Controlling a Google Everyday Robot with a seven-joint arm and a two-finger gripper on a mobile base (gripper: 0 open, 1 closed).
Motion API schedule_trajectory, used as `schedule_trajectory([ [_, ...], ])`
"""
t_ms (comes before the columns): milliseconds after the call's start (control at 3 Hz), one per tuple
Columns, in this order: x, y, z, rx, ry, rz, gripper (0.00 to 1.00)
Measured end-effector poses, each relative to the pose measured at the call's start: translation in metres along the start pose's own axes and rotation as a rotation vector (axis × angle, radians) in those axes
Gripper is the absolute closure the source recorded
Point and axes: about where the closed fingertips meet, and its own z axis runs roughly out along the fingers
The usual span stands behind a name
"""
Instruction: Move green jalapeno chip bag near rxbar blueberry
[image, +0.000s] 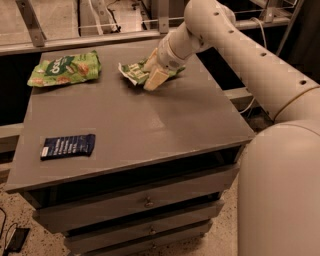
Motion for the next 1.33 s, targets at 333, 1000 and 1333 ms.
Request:
schedule_trajectory([
  [333,0.000,0.000,0.000,0.000,0.000,0.000,0.85],
  [1000,-0.064,-0.007,-0.026,0.108,-0.099,-0.146,1.00],
  [1333,-0.105,-0.002,-0.050,0.153,-0.124,-0.241,1.00],
])
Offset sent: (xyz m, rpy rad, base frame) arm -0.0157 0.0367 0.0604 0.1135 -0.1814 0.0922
